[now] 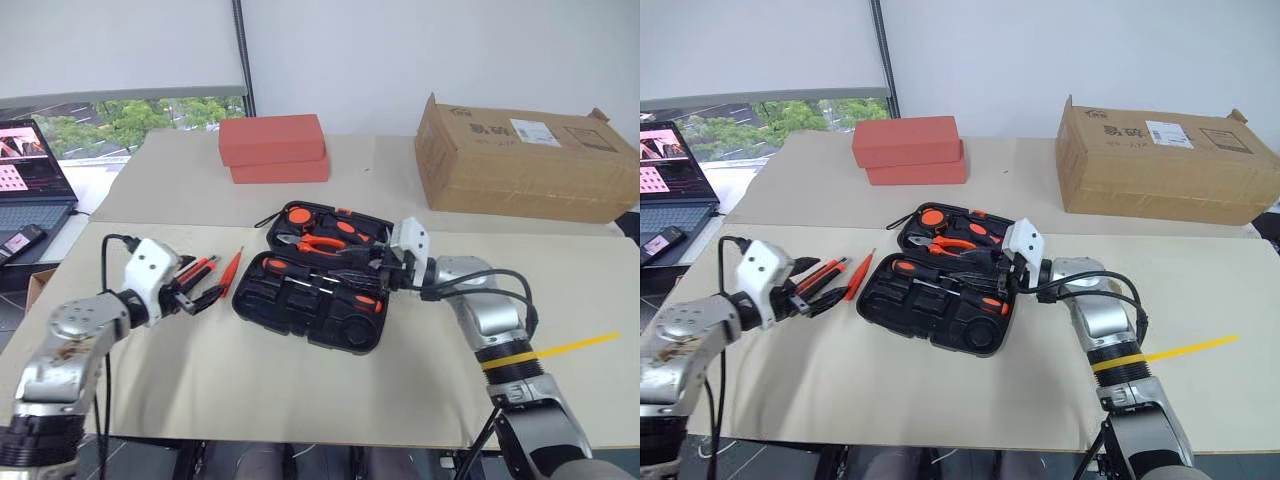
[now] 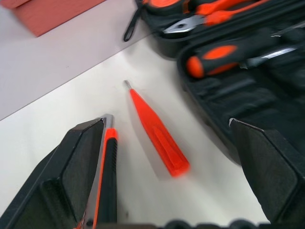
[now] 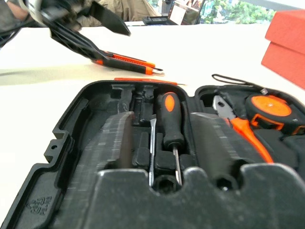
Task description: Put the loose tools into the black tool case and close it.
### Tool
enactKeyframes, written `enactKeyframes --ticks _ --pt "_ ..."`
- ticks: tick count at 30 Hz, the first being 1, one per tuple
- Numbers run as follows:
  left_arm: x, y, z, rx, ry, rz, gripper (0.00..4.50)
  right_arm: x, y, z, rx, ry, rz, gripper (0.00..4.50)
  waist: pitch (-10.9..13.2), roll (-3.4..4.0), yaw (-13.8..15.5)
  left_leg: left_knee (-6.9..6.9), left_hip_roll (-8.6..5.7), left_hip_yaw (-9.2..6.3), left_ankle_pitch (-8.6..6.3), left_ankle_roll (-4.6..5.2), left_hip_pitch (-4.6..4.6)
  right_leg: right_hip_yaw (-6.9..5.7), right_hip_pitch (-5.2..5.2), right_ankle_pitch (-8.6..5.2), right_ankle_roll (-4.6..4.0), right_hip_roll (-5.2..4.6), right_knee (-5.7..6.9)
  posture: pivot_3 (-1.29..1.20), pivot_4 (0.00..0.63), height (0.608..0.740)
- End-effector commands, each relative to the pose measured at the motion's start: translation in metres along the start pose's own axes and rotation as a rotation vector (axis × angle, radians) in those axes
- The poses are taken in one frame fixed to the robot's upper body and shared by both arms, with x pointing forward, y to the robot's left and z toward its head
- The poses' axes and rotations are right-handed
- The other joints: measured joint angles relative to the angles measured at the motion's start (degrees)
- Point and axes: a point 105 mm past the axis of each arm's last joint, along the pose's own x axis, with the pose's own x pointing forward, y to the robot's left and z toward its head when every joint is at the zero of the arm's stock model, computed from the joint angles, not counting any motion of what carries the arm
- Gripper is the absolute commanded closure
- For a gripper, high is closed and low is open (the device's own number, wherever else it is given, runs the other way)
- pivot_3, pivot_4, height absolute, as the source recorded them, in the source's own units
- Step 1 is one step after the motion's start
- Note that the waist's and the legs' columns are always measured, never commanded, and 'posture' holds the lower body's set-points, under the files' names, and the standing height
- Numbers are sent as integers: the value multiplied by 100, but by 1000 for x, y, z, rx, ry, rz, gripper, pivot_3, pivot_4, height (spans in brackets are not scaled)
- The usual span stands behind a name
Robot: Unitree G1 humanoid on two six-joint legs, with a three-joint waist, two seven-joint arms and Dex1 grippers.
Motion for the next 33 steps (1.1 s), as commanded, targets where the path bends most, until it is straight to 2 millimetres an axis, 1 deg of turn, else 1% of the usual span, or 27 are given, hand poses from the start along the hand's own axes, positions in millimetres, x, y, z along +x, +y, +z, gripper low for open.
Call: enactKeyframes --ticks 1,2,3,6,9,12,15,17,22,25,27,33 --pt "15 -7 -2 -42 12 49 0 -11 -3 21 -28 -50 -10 570 0 0 -17 0 0 1 0 0 0 -1 -2 0 0 0 0 0 150 711" --pt "19 -7 -6 -80 27 69 0 -13 -1 21 -28 -42 0 225 0 0 -16 -1 1 1 0 -1 -1 -2 -3 0 0 0 0 0 150 711" --pt "22 -6 -10 -97 45 93 0 -15 0 21 -33 -29 7 47 0 0 -19 -1 1 1 0 -1 0 -3 -2 0 0 1 0 0 150 711" --pt "26 -5 -17 -123 78 130 0 -19 -1 21 -48 -18 -9 47 0 -2 -17 -1 2 1 0 -1 2 -6 0 0 0 1 0 0 150 711" --pt "30 -4 -18 -144 87 153 0 -21 -2 23 -49 -20 -20 47 0 -2 -19 -1 2 1 -6 9 10 -9 4 0 0 -4 3 0 150 711" --pt "30 -1 -8 -182 35 179 0 -23 -3 23 -52 -18 -24 47 0 -2 -17 -1 1 1 -7 10 11 -15 4 0 0 -6 4 0 150 711" --pt "25 9 0 -215 -15 222 0 -23 -3 23 -51 -16 -27 47 0 -3 -15 -1 1 1 -2 2 10 -19 4 1 0 -11 4 0 150 711" --pt "24 13 2 -239 -31 240 0 -23 -3 23 -51 -16 -28 47 0 -3 -17 -1 2 1 1 -3 7 -21 2 1 0 -12 3 0 150 711" --pt "25 17 2 -282 -51 259 0 -22 -4 23 -54 -23 -28 47 0 -3 -8 0 1 0 1 -3 7 -26 4 1 0 -12 3 0 150 711" --pt "26 18 0 -287 -54 263 754 -22 -5 23 -54 -22 -29 0 0 -4 -7 0 0 1 0 -1 6 -27 5 1 0 -13 2 0 150 711" --pt "27 16 0 -277 -47 247 1523 -22 -5 23 -54 -22 -28 0 0 -3 -7 0 0 1 0 -1 5 -29 4 0 0 -12 0 0 150 711" --pt "31 9 -2 -256 -16 215 1523 -22 -5 23 -54 -22 -30 0 0 -3 -10 0 0 0 0 -2 4 -31 4 1 0 -12 0 0 150 711"
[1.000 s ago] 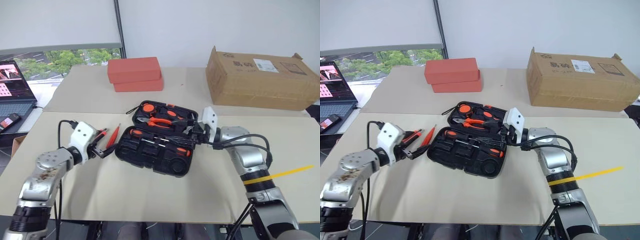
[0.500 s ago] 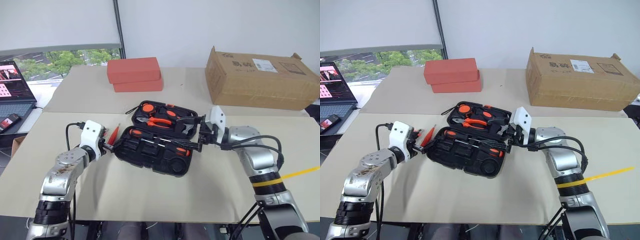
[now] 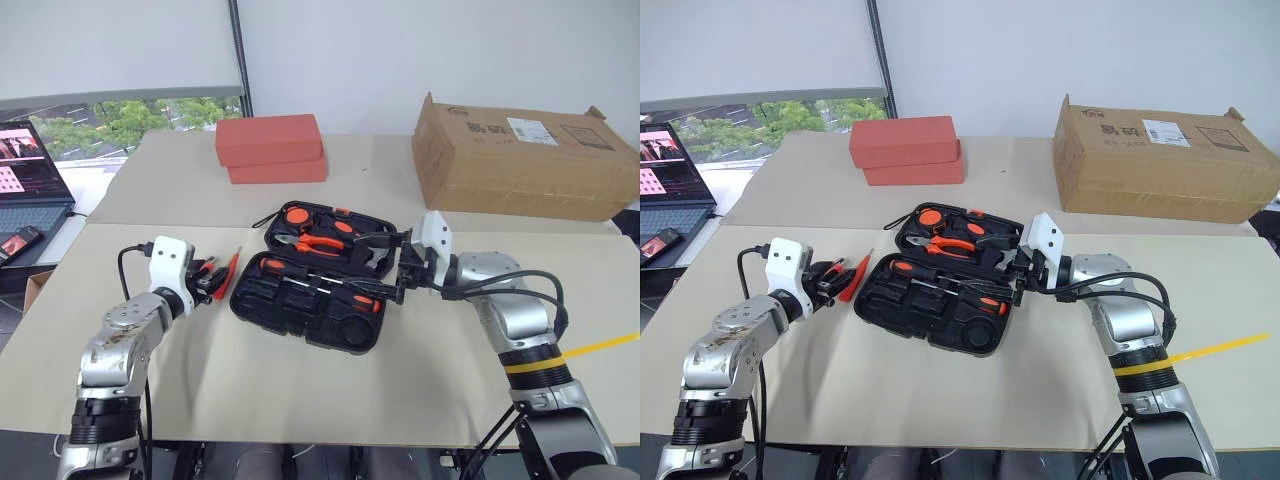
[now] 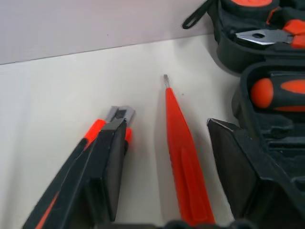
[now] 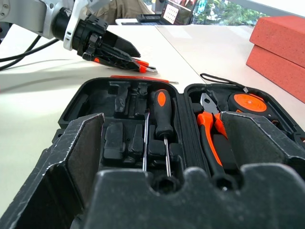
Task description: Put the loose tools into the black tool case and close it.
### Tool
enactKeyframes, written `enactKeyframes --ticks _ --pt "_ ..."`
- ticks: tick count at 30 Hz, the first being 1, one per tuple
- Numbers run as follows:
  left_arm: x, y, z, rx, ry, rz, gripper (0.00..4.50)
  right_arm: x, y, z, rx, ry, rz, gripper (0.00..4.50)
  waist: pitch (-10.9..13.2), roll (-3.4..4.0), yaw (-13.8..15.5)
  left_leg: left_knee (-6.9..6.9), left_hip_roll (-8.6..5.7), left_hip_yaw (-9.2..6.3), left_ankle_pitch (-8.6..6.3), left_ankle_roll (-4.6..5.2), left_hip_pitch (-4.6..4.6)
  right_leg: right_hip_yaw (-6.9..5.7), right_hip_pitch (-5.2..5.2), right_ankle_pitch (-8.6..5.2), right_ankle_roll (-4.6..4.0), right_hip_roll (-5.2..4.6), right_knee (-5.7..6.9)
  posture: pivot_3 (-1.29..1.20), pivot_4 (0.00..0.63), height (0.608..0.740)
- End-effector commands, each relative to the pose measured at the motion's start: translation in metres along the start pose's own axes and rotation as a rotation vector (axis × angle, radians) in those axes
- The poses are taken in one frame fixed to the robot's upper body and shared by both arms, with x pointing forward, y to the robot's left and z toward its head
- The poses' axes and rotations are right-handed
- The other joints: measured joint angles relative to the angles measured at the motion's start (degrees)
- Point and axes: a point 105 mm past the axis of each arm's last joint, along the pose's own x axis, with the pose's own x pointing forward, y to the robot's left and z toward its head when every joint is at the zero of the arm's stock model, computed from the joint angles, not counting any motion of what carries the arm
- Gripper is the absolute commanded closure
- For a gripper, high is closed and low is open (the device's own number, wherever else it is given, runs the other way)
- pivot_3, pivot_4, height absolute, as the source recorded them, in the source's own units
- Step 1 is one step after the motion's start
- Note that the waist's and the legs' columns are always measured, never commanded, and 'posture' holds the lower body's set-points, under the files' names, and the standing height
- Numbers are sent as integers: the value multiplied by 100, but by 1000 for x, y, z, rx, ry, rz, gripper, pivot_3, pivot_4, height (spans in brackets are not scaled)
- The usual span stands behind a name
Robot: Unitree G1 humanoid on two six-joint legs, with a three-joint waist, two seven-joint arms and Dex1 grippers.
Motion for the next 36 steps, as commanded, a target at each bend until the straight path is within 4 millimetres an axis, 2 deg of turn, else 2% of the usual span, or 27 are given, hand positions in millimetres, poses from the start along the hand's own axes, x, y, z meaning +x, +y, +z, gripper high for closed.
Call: enactKeyframes --ticks 1,11,18,21,25,26,30,36 --pt "2 -2 7 39 -4 -12 1523 -3 -5 14 -39 -35 -21 0 0 0 -1 0 0 0 0 0 0 0 0 0 0 0 0 0 150 711" --pt "14 -12 -10 27 115 -35 1523 -5 -5 17 -31 -39 -12 0 0 0 3 0 0 0 0 0 -1 -2 0 0 0 2 0 0 150 711" --pt "19 -12 -22 -26 193 -37 1523 -7 -12 17 11 -31 -58 0 0 0 28 0 -1 -2 0 0 1 -3 2 0 0 1 1 0 150 711" --pt "19 -12 -22 -83 190 -37 2238 -7 -10 16 25 -17 -49 0 0 0 38 0 -1 -2 1 0 3 -3 3 0 0 0 3 0 150 711" --pt "17 -6 -22 -70 192 -13 3712 -6 -7 22 80 -57 -39 0 0 0 42 0 -1 -3 1 0 1 -2 2 0 0 0 2 0 150 711" --pt "16 -3 -22 -69 189 -5 3919 -5 -7 26 82 -81 -36 0 0 0 44 0 -1 -2 0 0 1 -2 3 0 0 0 2 0 150 711" --pt "13 8 -12 -39 129 27 4032 -4 -5 32 78 -111 -30 0 0 0 48 0 0 -3 0 0 2 -2 3 0 0 -3 1 0 150 711" --pt "4 4 43 35 -151 -105 4032 -6 -3 38 74 -139 -18 0 1 -2 44 0 1 -4 1 -2 -7 -5 -6 0 -1 -7 -1 0 150 711"
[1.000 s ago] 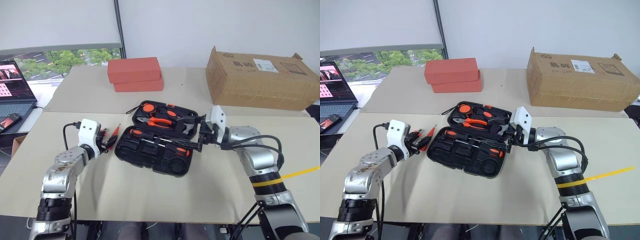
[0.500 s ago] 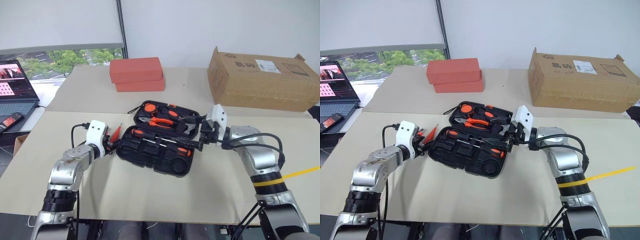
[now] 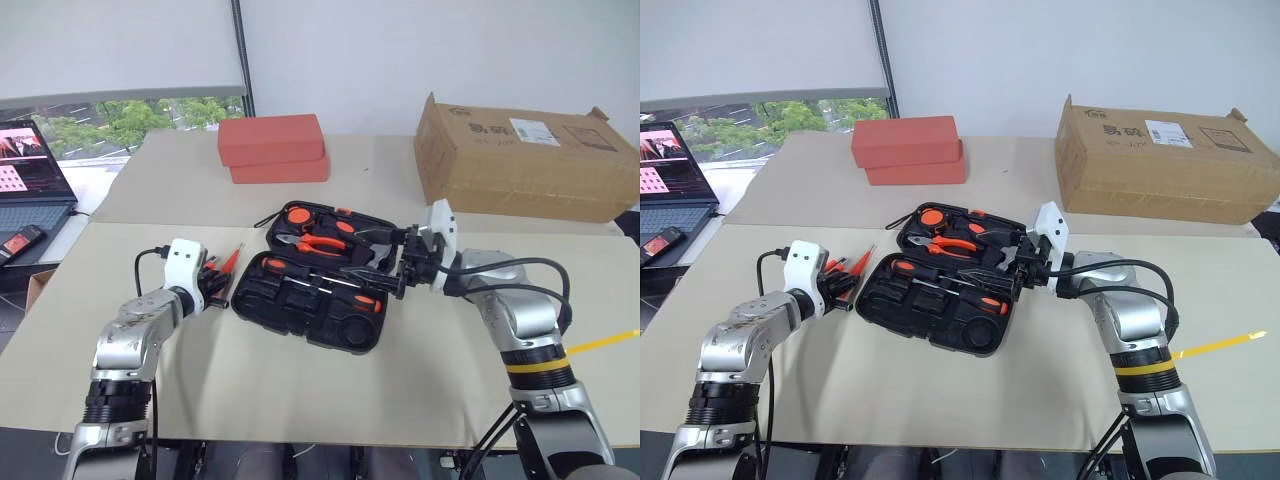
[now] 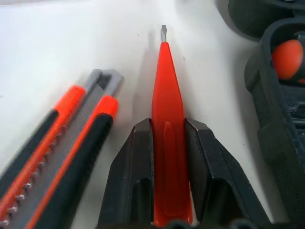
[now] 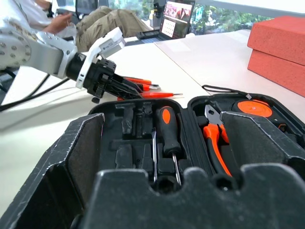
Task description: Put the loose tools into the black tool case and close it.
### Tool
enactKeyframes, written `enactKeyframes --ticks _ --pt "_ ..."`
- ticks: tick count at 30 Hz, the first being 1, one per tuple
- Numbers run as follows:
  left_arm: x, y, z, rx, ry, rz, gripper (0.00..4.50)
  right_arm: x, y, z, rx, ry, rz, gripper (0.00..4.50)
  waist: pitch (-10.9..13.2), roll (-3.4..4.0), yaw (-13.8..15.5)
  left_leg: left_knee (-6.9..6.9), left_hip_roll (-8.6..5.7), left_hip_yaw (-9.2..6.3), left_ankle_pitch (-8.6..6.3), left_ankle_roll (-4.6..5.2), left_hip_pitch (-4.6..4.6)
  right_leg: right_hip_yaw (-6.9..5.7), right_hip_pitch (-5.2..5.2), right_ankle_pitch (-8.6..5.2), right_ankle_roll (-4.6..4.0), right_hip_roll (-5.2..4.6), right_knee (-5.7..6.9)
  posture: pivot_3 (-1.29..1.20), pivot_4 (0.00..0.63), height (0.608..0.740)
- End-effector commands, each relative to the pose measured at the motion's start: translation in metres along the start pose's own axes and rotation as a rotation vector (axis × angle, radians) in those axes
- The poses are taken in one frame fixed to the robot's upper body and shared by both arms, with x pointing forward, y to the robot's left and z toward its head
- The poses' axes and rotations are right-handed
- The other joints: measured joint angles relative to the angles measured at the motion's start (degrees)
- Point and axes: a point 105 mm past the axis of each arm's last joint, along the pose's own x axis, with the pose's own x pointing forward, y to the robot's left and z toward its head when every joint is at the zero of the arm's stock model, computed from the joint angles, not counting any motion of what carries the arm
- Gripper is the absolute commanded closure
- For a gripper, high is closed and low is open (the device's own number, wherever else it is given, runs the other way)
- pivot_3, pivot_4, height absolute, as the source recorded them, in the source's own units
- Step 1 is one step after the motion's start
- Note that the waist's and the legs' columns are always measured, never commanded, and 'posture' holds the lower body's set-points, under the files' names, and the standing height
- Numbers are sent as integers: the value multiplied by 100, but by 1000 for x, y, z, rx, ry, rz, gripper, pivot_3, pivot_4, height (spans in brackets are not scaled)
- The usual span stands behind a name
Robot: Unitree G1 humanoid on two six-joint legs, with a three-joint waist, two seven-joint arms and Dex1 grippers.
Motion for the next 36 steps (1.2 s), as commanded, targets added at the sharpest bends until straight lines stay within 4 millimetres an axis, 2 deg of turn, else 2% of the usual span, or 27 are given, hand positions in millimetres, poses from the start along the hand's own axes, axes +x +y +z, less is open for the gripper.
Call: enactKeyframes --ticks 1,4,7,10,14,19,22,26,28,32,36 --pt "-14 -1 50 92 -221 -96 4032 -3 1 24 -65 -67 12 0 0 0 0 0 0 0 0 0 0 0 0 0 0 -2 -1 0 150 711" --pt "-23 -27 67 255 -288 -334 4032 -6 0 25 -74 -72 17 0 0 0 1 0 -1 1 -1 1 -4 -5 0 0 0 -1 -5 0 150 711" --pt "-27 -50 67 399 -270 -584 4032 -9 1 24 -55 -62 33 0 1 1 17 0 -3 1 -1 1 -7 -16 0 0 0 8 -7 0 150 711" --pt "-22 -56 58 590 -199 -743 4032 -12 2 23 -53 -55 40 0 0 2 34 2 -6 0 -2 3 -9 -23 2 0 0 11 -9 0 150 711" --pt "-8 -51 41 864 -49 -897 4032 -15 2 22 -64 -54 19 0 1 2 38 4 -6 0 -8 15 -14 -27 -1 -1 0 24 -10 0 150 711" --pt "9 -57 42 992 -14 -1042 4032 -22 3 21 -77 -46 -21 0 1 2 35 15 -5 -5 -11 21 -42 -40 -14 -1 1 31 -20 0 150 711" --pt "17 -65 38 1075 23 -1110 4032 -25 6 21 -81 -50 -45 0 1 2 42 22 -10 -9 -9 20 -55 -55 -14 -1 3 31 -29 0 150 711" --pt "24 -76 39 1099 18 -1150 4032 -28 8 21 -84 -53 -72 0 1 1 34 24 -11 -14 -9 20 -61 -60 -14 -3 7 31 -31 0 150 711" --pt "28 -74 36 1161 48 -1126 4032 -29 9 21 -88 -49 -81 0 2 0 10 26 -10 -15 -9 21 -60 -59 -14 -3 7 31 -30 0 150 711" --pt "38 -73 34 1163 85 -1062 4032 -31 10 22 -95 -49 -101 0 2 0 -24 26 -9 -21 -29 56 -49 -58 -7 -3 7 31 -23 0 150 711" --pt "37 -66 30 1194 139 -1062 4032 -32 11 22 -97 -45 -106 0 2 0 -44 28 -9 -27 -30 59 -46 -59 -4 -3 7 30 -16 0 150 711"
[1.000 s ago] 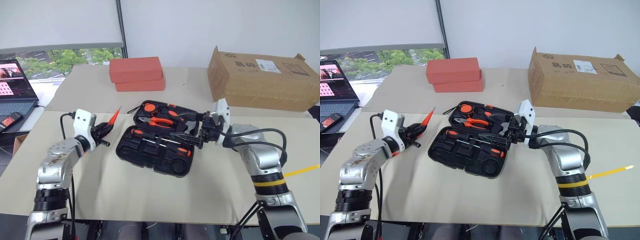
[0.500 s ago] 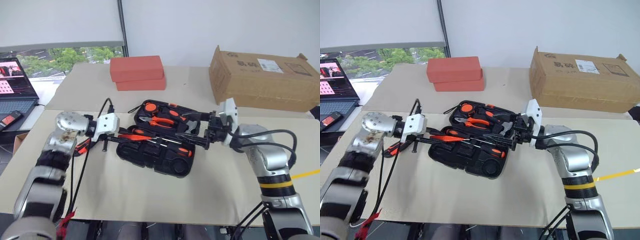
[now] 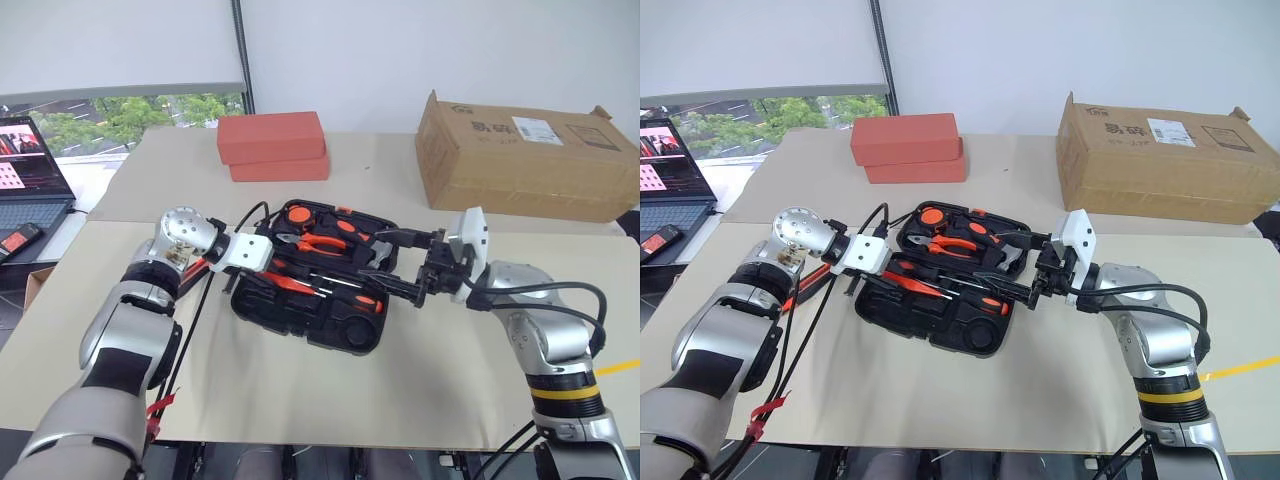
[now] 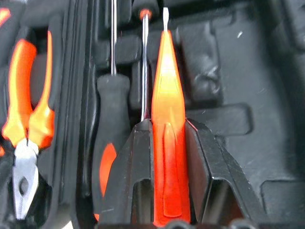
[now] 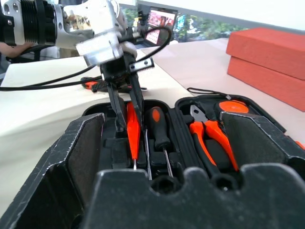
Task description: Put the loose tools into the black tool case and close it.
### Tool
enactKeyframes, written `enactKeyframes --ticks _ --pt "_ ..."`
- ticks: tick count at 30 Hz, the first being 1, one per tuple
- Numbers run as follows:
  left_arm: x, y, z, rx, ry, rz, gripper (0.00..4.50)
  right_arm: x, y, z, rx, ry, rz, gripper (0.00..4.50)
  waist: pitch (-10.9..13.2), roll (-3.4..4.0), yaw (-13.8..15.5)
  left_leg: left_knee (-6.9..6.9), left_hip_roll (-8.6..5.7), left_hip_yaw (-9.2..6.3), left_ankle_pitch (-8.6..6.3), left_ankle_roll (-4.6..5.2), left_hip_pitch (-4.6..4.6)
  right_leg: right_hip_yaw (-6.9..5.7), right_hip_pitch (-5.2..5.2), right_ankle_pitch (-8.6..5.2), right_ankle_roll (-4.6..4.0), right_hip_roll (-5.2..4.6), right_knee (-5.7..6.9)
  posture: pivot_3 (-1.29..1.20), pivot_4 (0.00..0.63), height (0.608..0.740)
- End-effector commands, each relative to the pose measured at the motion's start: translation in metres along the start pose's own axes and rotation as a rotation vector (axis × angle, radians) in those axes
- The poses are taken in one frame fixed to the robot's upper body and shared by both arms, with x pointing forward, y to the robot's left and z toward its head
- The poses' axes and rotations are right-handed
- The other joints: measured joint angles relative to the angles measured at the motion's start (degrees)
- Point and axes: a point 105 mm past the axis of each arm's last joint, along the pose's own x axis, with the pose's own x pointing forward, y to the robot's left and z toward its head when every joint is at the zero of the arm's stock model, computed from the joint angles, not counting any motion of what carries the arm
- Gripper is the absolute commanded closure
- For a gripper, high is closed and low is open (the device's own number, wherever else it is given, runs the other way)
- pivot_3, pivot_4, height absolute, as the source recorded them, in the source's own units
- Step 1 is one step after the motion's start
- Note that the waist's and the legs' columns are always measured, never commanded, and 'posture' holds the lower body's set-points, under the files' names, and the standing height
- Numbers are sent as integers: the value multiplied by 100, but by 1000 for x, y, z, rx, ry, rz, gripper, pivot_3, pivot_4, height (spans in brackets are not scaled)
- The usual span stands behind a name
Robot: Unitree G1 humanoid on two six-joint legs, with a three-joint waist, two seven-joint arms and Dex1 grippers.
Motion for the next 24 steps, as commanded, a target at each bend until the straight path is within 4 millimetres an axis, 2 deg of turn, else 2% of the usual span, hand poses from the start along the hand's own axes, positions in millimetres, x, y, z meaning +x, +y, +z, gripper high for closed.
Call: enactKeyframes --ticks 1,8,10,11,15,18,21,23,24 --pt "-8 -2 -6 8 62 -30 4032 -4 1 14 -43 -30 -8 0 0 0 0 1 0 0 0 0 0 0 0 0 0 0 3 0 150 711" --pt "-10 -5 -8 -23 53 -44 4032 -1 1 14 -45 -36 5 0 0 0 -11 1 0 0 0 -1 2 1 -1 0 0 0 7 0 150 711" --pt "-10 -3 -6 -37 32 -38 3005 1 2 14 -45 -36 13 0 0 0 -15 2 0 0 1 -1 2 2 -1 0 0 0 7 0 150 711" --pt "-11 0 -5 -21 34 -12 2839 2 2 14 -43 -36 20 0 0 0 -21 2 0 0 1 -1 2 2 -1 0 0 0 8 0 150 711" --pt "-16 14 3 21 -1 95 1477 3 1 13 -41 -34 26 0 0 0 -26 1 0 1 1 -2 2 3 -2 0 0 0 6 0 150 711" --pt "-26 30 14 -5 -73 186 1477 3 1 12 -41 -31 27 0 0 0 -16 3 0 2 4 -7 0 1 -2 0 0 0 5 0 150 711" --pt "-44 54 31 -116 -236 324 1477 3 -1 11 -49 -28 8 0 0 0 -5 5 0 2 6 -9 -3 -1 -3 0 0 0 5 0 150 711" --pt "-53 57 36 -167 -309 339 1477 3 -2 10 -52 -26 0 0 0 0 -4 6 0 -2 6 -9 -6 -5 -3 -1 0 0 4 0 150 711" --pt "-55 50 33 -190 -322 302 1477 3 -2 10 -52 -26 -1 0 0 0 -8 7 0 -1 8 -12 -6 -4 -3 -1 1 0 5 0 150 711"
